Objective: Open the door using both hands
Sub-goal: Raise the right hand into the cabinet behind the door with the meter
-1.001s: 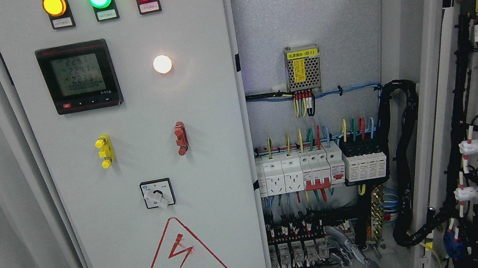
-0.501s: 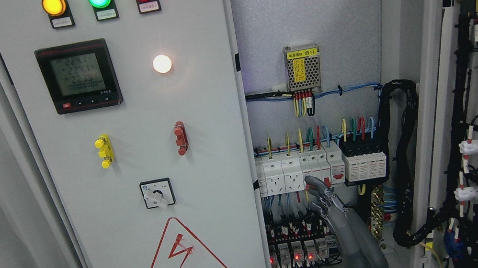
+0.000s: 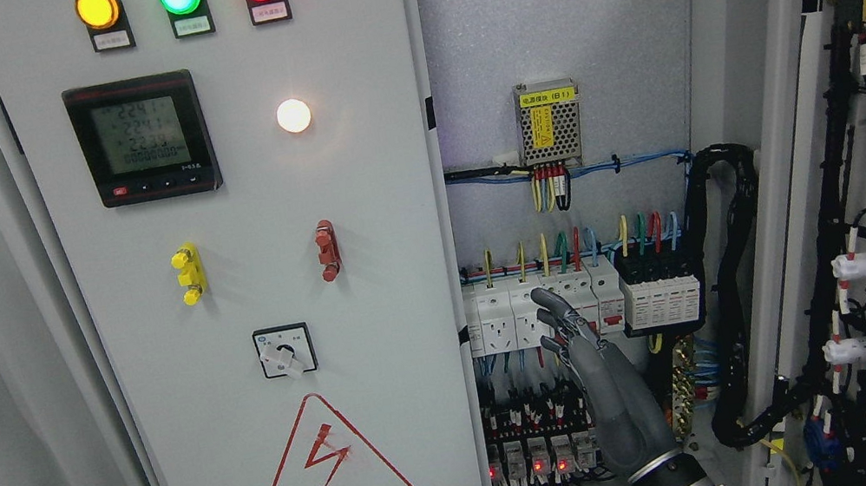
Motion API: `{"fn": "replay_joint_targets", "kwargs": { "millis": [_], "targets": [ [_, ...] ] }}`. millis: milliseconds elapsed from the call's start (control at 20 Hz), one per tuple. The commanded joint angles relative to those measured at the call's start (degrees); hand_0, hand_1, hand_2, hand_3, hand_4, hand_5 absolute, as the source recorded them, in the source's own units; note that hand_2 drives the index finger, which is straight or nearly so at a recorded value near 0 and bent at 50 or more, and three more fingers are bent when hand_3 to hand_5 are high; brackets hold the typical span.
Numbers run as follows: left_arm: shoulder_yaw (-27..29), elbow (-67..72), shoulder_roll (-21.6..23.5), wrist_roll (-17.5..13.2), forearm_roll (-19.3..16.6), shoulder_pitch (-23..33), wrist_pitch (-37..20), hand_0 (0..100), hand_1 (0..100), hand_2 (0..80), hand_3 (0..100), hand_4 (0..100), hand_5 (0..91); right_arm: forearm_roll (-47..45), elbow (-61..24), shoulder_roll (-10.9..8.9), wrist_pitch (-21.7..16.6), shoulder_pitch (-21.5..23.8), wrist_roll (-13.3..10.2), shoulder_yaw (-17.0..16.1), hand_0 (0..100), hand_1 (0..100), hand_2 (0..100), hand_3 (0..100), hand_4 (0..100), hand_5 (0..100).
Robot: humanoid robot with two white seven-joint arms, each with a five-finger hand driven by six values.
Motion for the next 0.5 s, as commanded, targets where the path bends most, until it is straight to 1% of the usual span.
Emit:
{"fn": "replay_joint_targets", "kwargs": {
  "millis": [0, 50, 150, 250, 451],
  "targets": [
    [-0.4, -0.7, 0.0, 0.0, -0.5, 1.4, -0.1, 30, 0, 2.8, 3, 4, 0.0, -4.6, 5.5, 0.23, 0.4, -3.0, 0.6, 2.2, 22, 0, 0, 0, 0, 0],
    [-0.4, -0.8, 0.0, 0.0, -1.4, 1.4, -0.1, 30, 0, 2.8, 3, 4, 0.0, -4.6, 5.7, 0.23, 0.4, -3.7, 0.8, 2.8, 22, 0, 0, 0, 0, 0],
    [-0.2, -0.7, 0.0, 0.0, -3.5, 1.4, -0.1, 30, 0, 2.8, 3, 4, 0.0, -4.7, 6.8, 0.23, 0.6, -5.3, 3.3, 3.6, 22, 0, 0, 0, 0, 0],
    [-0.1, -0.7, 0.0, -0.1, -4.4, 1.4, -0.1, 30, 0, 2.8, 3, 4, 0.0, -5.2, 8.7, 0.23, 0.5, -7.6, 3.6, 3.4, 22, 0, 0, 0, 0, 0],
    [0.0, -0.7, 0.0, 0.0, -4.4, 1.4, 0.1, 30, 0, 2.7, 3, 4, 0.0, -5.4, 10.8, 0.23, 0.1, -9.7, 3.7, 3.0, 22, 0, 0, 0, 0, 0]
  ]
}}
